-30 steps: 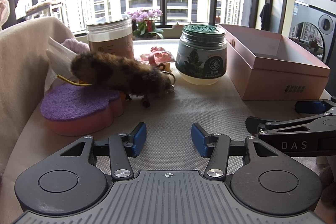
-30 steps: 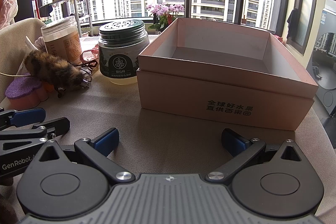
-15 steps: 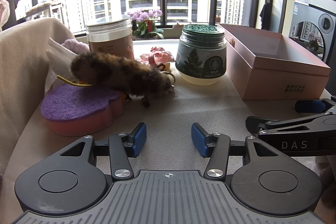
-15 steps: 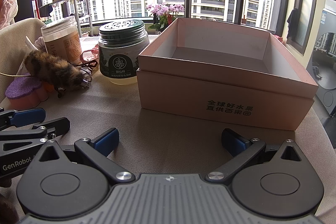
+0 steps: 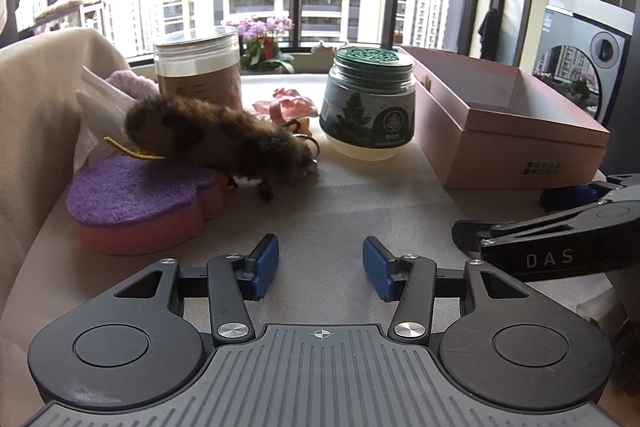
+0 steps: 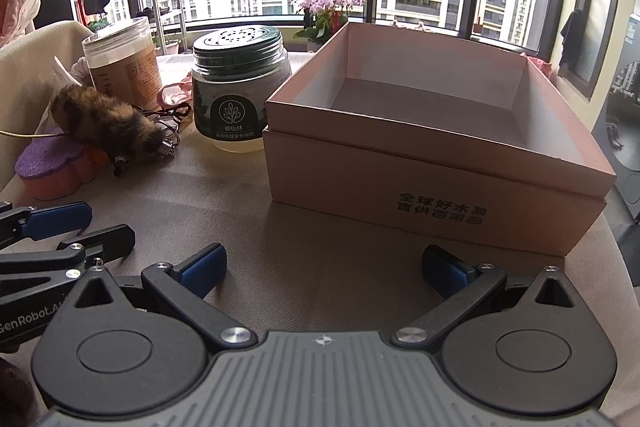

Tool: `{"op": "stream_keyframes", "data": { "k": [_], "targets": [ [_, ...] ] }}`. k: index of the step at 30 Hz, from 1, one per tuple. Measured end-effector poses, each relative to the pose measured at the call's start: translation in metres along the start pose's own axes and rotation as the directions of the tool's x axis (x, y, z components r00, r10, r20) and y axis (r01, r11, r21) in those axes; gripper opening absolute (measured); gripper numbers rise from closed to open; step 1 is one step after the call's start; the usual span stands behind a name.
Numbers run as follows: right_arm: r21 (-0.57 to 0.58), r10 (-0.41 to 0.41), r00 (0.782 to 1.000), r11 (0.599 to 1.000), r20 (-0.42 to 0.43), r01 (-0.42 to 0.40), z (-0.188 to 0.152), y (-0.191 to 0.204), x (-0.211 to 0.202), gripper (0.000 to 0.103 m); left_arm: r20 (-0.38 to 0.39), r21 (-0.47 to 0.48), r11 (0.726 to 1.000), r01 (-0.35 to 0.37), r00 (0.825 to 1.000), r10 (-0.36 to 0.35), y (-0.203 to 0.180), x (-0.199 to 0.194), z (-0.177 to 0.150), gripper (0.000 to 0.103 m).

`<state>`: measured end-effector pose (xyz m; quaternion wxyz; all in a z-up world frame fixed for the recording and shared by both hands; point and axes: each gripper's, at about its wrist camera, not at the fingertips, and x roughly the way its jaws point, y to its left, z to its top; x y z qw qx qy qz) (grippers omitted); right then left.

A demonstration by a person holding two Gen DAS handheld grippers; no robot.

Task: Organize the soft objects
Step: 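Grasp the purple heart sponge with the left gripper and lift it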

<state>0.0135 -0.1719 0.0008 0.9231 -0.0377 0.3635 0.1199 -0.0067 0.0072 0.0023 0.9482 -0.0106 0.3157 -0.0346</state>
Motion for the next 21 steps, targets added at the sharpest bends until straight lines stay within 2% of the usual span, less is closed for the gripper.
{"op": "stream_keyframes", "data": {
  "k": [6, 10, 16, 18, 21],
  "targets": [
    [-0.019, 0.013, 0.999, 1.000, -0.053, -0.014, 0.007, 0.001, 0.002, 0.103, 0.009, 0.004, 1.000, 0.022, 1.000, -0.022, 0.022, -0.016, 0.005, 0.052],
    [-0.075, 0.062, 0.998, 0.995, -0.030, -0.065, -0.001, 0.009, -0.006, 0.103, 0.076, -0.028, 0.999, -0.036, 0.996, 0.038, 0.052, -0.028, 0.023, 0.052],
    [-0.160, 0.113, 0.993, 0.980, -0.017, -0.114, -0.008, 0.029, -0.022, 0.103, 0.171, -0.107, 0.988, -0.108, 0.977, 0.126, 0.104, -0.020, 0.051, 0.052],
    [-0.165, 0.131, 0.991, 0.977, -0.022, -0.133, -0.008, 0.032, -0.026, 0.103, 0.158, -0.107, 0.986, -0.130, 0.977, 0.145, 0.115, -0.004, 0.058, 0.052],
    [-0.165, 0.149, 0.989, 0.975, -0.004, -0.148, -0.007, 0.032, -0.034, 0.103, 0.098, -0.144, 0.984, -0.107, 0.988, 0.122, 0.134, 0.019, 0.062, 0.052]
  ]
}}
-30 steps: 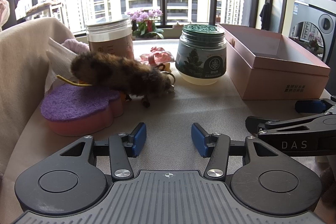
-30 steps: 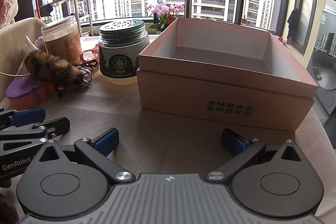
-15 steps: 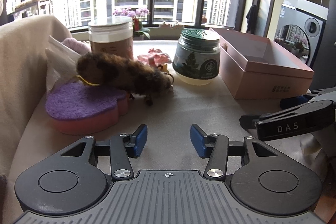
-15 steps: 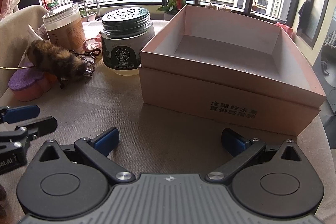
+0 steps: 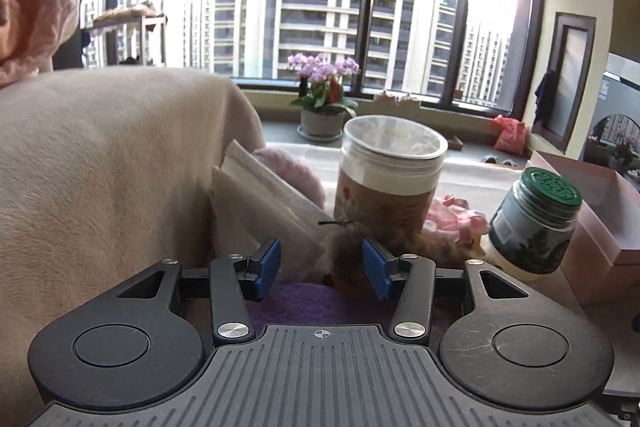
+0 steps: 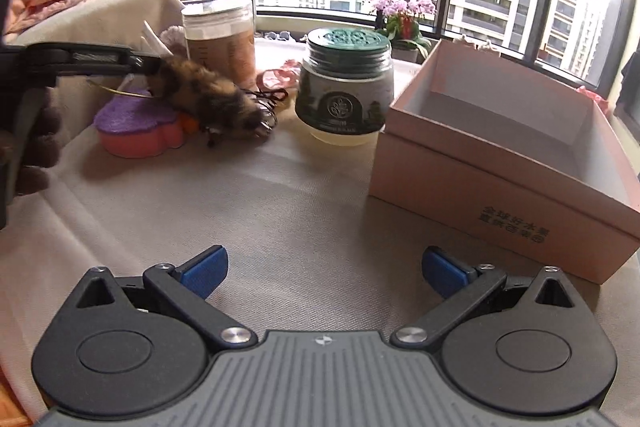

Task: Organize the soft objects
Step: 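Grasp the purple heart sponge with the left gripper and lift it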

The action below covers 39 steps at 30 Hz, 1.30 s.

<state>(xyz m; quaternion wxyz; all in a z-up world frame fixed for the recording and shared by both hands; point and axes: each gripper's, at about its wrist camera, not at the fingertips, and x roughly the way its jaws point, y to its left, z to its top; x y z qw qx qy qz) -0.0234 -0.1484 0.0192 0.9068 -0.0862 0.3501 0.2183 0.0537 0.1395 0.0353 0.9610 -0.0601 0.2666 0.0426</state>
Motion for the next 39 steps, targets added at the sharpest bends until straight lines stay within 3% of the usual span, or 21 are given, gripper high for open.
{"op": "stream_keyframes", "data": {
  "k": [3, 6, 9, 11, 14, 18, 20, 22, 28, 32, 35, 39],
  "targets": [
    [-0.019, -0.008, 1.000, 1.000, 0.027, 0.008, 0.001, 0.001, -0.009, 0.103, -0.062, -0.095, 0.994, 0.055, 0.996, -0.061, 0.017, 0.011, -0.001, 0.052],
    [-0.034, -0.026, 0.999, 0.999, 0.046, 0.027, 0.000, 0.000, -0.015, 0.103, -0.052, -0.137, 0.986, 0.100, 0.993, -0.108, 0.024, -0.004, -0.002, 0.052],
    [-0.038, -0.031, 0.998, 0.999, 0.053, 0.033, 0.000, 0.001, -0.015, 0.103, -0.083, -0.198, 0.951, 0.238, 0.962, -0.259, 0.028, -0.021, -0.008, 0.051],
    [-0.036, -0.030, 0.998, 0.999, 0.054, 0.032, 0.000, 0.001, -0.014, 0.103, -0.105, -0.143, 0.944, 0.296, 0.944, -0.312, 0.017, -0.037, -0.019, 0.051],
    [-0.035, -0.030, 0.998, 0.999, 0.055, 0.032, 0.000, 0.002, -0.014, 0.103, -0.096, -0.021, 0.962, 0.273, 0.957, -0.273, 0.002, -0.054, -0.029, 0.052],
    [-0.046, -0.032, 0.997, 0.998, 0.074, 0.036, -0.002, 0.004, -0.018, 0.103, -0.041, -0.024, 0.995, 0.101, 0.994, -0.102, 0.011, -0.046, -0.016, 0.050],
    [-0.039, -0.036, 0.997, 0.998, 0.075, 0.039, -0.003, 0.002, -0.018, 0.103, -0.027, -0.027, 0.999, 0.023, 0.999, -0.024, 0.019, -0.032, -0.008, 0.049],
    [-0.024, -0.037, 0.998, 0.999, 0.059, 0.038, -0.003, 0.000, -0.015, 0.103, -0.048, -0.034, 0.999, -0.007, 0.999, 0.006, 0.025, -0.018, -0.004, 0.048],
    [-0.030, -0.068, 0.998, 0.997, 0.018, 0.069, 0.003, 0.004, -0.006, 0.103, -0.108, -0.120, 0.989, 0.082, 0.990, -0.096, 0.038, 0.009, -0.005, 0.049],
    [-0.043, -0.075, 0.997, 0.996, 0.026, 0.076, 0.009, 0.009, -0.008, 0.103, -0.123, -0.150, 0.977, 0.152, 0.978, -0.170, 0.044, -0.002, -0.010, 0.050],
    [-0.052, -0.077, 0.997, 0.996, 0.026, 0.079, 0.012, 0.013, -0.007, 0.103, -0.141, -0.212, 0.950, 0.228, 0.955, -0.261, 0.049, -0.017, -0.021, 0.050],
    [-0.056, -0.075, 0.997, 0.996, 0.024, 0.076, 0.012, 0.016, -0.007, 0.103, -0.133, -0.211, 0.945, 0.251, 0.950, -0.282, 0.044, -0.042, -0.037, 0.051]
  ]
}}
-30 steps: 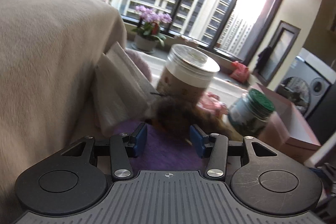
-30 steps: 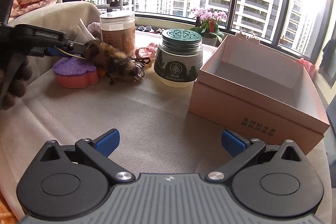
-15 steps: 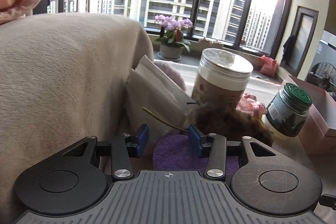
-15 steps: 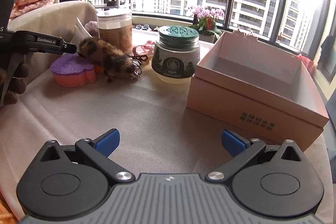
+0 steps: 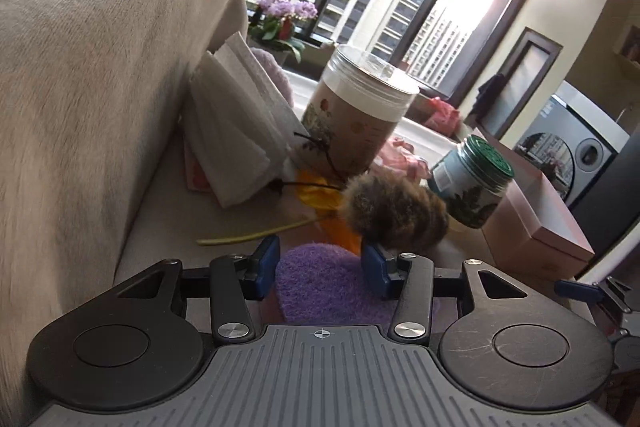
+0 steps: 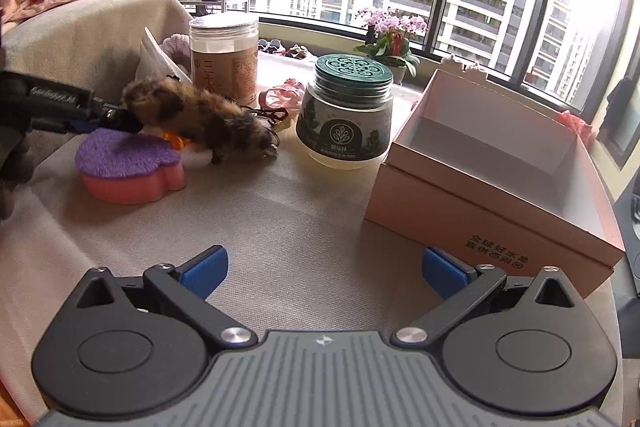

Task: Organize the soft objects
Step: 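Grasp the purple heart sponge with the left gripper and lift it, then grasp the brown furry toy with the right gripper while the left gripper holds the sponge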

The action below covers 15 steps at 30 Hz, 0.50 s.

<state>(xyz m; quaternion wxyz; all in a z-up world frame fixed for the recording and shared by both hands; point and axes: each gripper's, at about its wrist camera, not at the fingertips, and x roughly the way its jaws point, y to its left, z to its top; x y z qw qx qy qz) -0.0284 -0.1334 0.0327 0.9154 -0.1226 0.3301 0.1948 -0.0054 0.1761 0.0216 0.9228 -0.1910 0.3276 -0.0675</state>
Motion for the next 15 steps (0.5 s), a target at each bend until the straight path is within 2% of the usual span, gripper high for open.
{"op": "stream_keyframes", "data": {
  "k": [4, 8, 12, 15],
  "targets": [
    [-0.001, -0.008, 1.000, 1.000, 0.000, 0.008, -0.002, 0.000, -0.002, 0.103, 0.004, 0.032, 0.999, 0.007, 1.000, -0.007, -0.013, -0.016, -0.017, 0.052],
    [0.010, -0.022, 1.000, 1.000, 0.001, 0.022, -0.004, -0.004, -0.005, 0.103, 0.023, 0.124, 0.992, -0.015, 1.000, 0.012, -0.030, -0.031, -0.032, 0.055],
    [0.022, -0.025, 1.000, 0.999, 0.009, 0.025, -0.006, -0.006, -0.010, 0.103, 0.008, 0.180, 0.984, 0.004, 1.000, -0.005, -0.043, -0.042, -0.045, 0.056],
    [0.032, -0.018, 1.000, 0.999, 0.016, 0.017, -0.008, -0.006, -0.014, 0.103, 0.007, 0.247, 0.969, -0.003, 1.000, 0.001, -0.059, -0.044, -0.055, 0.062]
  ]
}}
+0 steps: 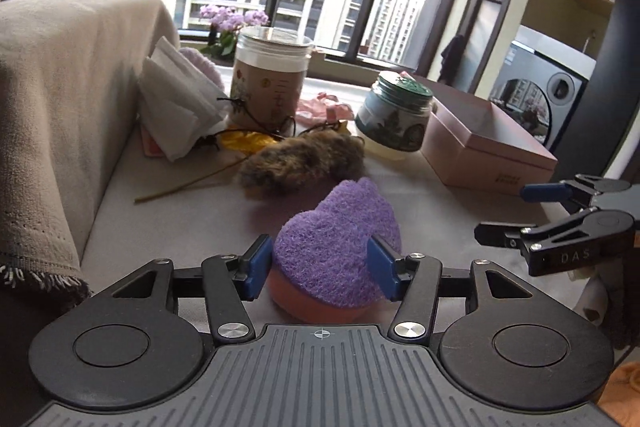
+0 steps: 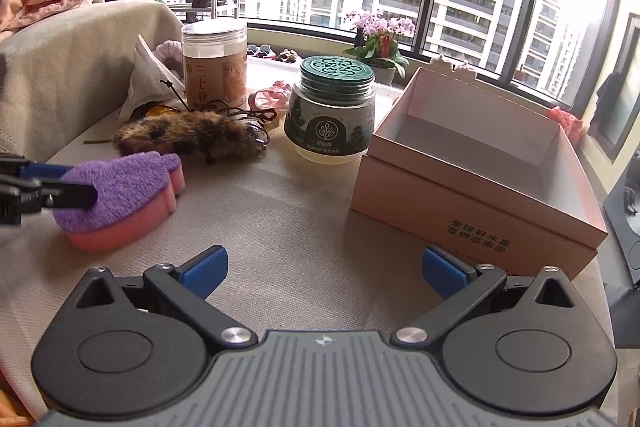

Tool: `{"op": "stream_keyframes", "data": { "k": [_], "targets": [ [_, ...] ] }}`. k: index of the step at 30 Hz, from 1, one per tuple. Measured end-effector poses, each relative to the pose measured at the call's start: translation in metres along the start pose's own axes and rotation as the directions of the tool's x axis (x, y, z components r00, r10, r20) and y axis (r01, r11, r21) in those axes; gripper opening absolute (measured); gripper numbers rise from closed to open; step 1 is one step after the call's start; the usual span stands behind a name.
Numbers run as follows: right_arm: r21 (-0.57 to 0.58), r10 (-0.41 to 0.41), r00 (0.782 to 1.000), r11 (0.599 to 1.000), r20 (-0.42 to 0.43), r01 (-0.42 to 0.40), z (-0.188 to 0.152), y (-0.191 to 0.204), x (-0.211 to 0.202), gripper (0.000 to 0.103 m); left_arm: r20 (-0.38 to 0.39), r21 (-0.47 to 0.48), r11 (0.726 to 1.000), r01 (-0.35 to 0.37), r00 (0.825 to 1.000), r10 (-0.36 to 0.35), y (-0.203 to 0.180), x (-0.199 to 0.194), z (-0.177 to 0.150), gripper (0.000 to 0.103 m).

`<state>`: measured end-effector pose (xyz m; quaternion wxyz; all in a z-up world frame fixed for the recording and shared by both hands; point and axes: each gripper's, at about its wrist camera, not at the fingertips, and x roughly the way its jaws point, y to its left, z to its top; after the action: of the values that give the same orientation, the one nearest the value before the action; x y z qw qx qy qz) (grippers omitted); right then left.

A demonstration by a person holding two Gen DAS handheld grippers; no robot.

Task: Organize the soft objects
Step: 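Grasp the brown furry toy with the right gripper while the left gripper holds the sponge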

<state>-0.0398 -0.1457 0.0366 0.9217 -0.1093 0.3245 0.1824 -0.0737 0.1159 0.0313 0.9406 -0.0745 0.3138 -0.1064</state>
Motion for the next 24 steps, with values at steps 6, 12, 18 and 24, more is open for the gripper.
{"op": "stream_keyframes", "data": {
  "k": [6, 12, 18, 24],
  "targets": [
    [0.010, -0.012, 1.000, 1.000, 0.019, 0.012, -0.003, 0.000, -0.008, 0.103, 0.004, 0.149, 0.989, -0.024, 1.000, 0.024, -0.032, 0.000, -0.008, 0.071],
    [0.001, -0.028, 0.998, 1.000, 0.053, 0.028, -0.006, 0.001, -0.015, 0.103, -0.012, 0.239, 0.971, -0.009, 1.000, 0.013, -0.041, -0.010, -0.014, 0.070],
    [0.030, -0.006, 0.999, 1.000, 0.034, 0.005, -0.011, -0.002, -0.010, 0.103, -0.011, 0.300, 0.954, -0.015, 1.000, 0.019, -0.058, -0.008, -0.007, 0.070],
    [0.037, -0.010, 0.999, 0.999, 0.044, 0.008, -0.013, -0.005, -0.015, 0.103, -0.069, 0.342, 0.938, -0.056, 0.994, 0.085, -0.071, 0.020, -0.005, 0.074]
  ]
}}
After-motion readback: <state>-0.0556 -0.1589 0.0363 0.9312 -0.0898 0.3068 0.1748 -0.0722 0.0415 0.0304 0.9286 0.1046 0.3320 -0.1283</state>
